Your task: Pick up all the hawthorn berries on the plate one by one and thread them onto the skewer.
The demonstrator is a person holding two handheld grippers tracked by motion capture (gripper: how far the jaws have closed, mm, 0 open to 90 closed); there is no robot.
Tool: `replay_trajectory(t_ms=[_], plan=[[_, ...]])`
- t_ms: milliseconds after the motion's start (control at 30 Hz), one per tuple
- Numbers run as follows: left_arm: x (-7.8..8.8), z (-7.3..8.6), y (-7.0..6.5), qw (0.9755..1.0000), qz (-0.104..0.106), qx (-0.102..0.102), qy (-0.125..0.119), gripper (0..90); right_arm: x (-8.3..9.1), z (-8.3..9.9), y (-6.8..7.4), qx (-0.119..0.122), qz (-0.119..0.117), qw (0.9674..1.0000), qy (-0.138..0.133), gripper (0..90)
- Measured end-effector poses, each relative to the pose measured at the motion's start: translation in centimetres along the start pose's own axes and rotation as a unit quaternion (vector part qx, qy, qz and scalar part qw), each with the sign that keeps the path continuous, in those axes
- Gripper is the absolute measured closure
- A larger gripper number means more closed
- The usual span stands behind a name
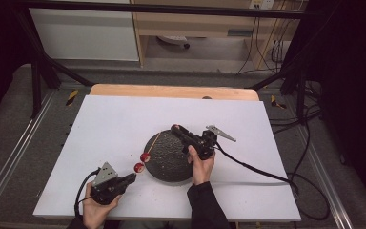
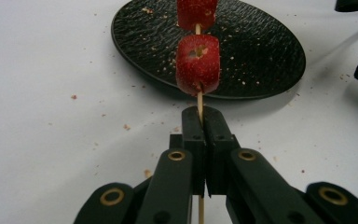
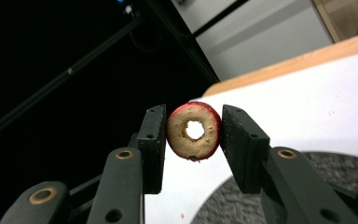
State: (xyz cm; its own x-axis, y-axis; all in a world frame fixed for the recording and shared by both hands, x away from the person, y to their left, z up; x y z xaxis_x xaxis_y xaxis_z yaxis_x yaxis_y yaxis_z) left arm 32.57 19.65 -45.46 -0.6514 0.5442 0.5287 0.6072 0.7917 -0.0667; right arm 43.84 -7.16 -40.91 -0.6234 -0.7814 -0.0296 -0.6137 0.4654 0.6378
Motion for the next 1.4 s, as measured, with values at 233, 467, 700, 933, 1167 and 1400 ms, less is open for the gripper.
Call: replay_trajectory(t_ms=[233,467,700,933,1167,1400], plan=[[-0.6,-0.3,-1.0,1.0,-0.001,-0.001,-0.009,88.4,-0.1,-0.5,0.0,-0.008,-0.01,0.9993,-0.035,62.1],[-1.1,-0.7,-2.0,0.9998,-0.002,0.002,-0.019,88.4,-0.3,-0.3,-0.1,-0.021,-0.016,0.9981,-0.056,62.1],[-1.6,-0.9,-2.8,0.9997,0.0,0.0,-0.025,88.4,-0.3,-0.3,0.0,-0.036,-0.023,0.9965,-0.072,62.0],[-2.0,-0.9,-3.3,0.9996,0.0,-0.003,-0.027,88.4,-0.3,-0.4,0.1,-0.043,-0.028,0.9957,-0.078,62.1],[-2.0,-1.1,-3.5,0.9994,-0.001,-0.002,-0.033,88.4,-0.2,-0.4,0.1,-0.045,-0.03,0.9956,-0.077,62.1],[-2.0,-1.1,-3.4,0.9993,-0.005,0.002,-0.038,88.4,-0.3,-0.2,0.1,-0.049,-0.031,0.9955,-0.075,62.1]])
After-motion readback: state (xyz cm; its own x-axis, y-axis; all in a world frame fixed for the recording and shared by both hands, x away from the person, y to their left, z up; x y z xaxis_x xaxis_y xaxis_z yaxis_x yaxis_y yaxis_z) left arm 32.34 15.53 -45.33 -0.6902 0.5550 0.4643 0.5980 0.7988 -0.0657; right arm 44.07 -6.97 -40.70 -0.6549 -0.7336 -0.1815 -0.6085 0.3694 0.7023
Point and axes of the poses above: each handheld gripper's, and its own axes: x roughly backward along the jaws, z roughly out of its underside, y roughly to its left, the point moved 3 cm from there along -x, roughly forward along the jaws, and after that the axes turned 5 degrees about -z, right-handed, at the moved point
